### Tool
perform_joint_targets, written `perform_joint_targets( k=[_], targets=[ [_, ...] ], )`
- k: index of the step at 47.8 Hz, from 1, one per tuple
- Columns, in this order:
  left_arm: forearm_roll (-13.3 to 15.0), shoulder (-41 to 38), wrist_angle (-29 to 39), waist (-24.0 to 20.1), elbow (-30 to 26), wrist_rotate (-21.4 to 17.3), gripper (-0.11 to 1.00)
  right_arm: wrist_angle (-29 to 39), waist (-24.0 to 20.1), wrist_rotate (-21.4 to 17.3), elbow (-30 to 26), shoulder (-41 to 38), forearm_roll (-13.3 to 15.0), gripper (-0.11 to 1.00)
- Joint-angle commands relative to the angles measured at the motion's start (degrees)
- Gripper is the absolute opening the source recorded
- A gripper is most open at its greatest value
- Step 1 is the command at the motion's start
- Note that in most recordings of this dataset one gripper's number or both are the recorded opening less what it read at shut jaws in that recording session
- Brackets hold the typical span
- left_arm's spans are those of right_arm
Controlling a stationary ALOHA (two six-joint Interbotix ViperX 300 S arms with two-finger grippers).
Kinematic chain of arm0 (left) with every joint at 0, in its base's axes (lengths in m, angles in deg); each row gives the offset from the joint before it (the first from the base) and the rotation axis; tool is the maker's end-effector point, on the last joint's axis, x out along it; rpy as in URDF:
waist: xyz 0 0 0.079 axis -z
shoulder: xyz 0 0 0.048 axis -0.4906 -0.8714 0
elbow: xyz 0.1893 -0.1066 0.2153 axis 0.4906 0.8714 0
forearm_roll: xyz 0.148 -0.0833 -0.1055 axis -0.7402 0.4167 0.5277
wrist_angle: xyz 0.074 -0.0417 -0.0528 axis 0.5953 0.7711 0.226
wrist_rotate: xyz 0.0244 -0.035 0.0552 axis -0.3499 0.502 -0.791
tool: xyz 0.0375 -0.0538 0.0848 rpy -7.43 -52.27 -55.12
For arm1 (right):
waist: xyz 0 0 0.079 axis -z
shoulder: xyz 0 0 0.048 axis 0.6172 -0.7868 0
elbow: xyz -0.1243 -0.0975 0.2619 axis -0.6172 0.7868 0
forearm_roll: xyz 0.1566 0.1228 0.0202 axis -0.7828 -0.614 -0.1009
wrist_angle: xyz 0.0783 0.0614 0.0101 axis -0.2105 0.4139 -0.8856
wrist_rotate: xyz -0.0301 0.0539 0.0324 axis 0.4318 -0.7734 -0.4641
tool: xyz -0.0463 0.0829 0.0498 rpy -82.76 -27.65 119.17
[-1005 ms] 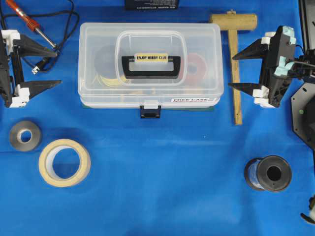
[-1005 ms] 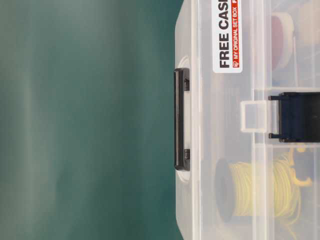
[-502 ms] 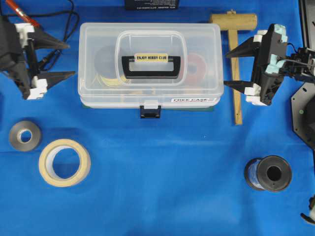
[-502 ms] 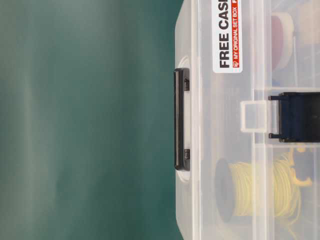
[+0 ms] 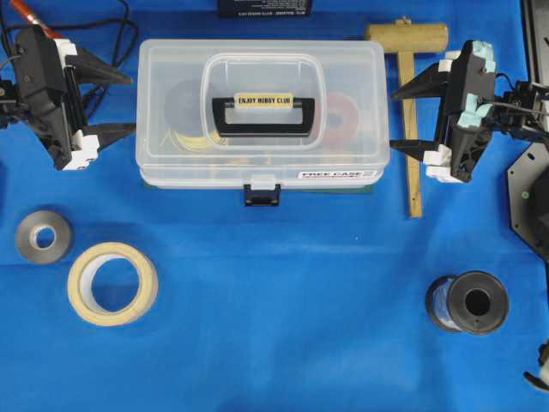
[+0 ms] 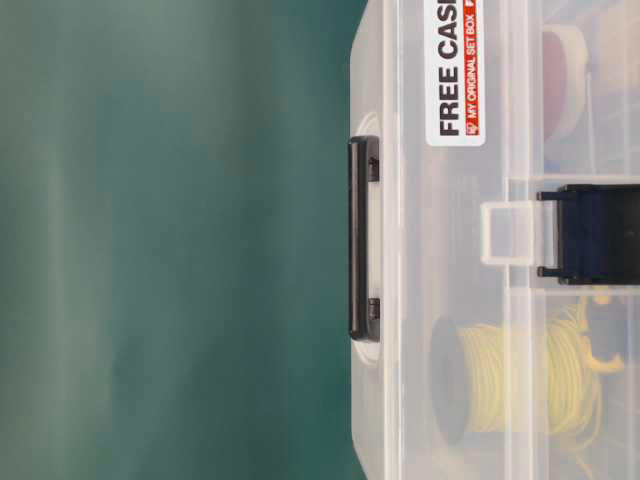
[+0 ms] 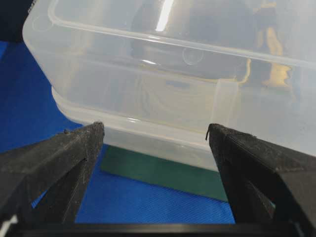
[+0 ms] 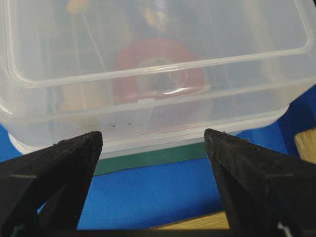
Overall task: Open the tool box with both arms.
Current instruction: 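Move both open grippers inward to the lid edges on each side, then grip the lid sides and lift it up and back toward the hinge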
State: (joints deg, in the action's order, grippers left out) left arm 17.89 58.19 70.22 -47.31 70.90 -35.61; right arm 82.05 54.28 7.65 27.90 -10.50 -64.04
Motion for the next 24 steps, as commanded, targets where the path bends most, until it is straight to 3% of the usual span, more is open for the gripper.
perform_joint_targets(
  k=[1,24],
  targets=[
    [0.00,1.23,-0.53,0.35,-2.90,0.79,0.90,-1.49,0.00,-0.18,-2.37,0.18,-0.09,0.83],
    [0.00,6.59,2.11,1.23,-4.31,0.35,0.90,0.00,0.09,0.26,-3.96,5.45,0.35,0.83]
  ],
)
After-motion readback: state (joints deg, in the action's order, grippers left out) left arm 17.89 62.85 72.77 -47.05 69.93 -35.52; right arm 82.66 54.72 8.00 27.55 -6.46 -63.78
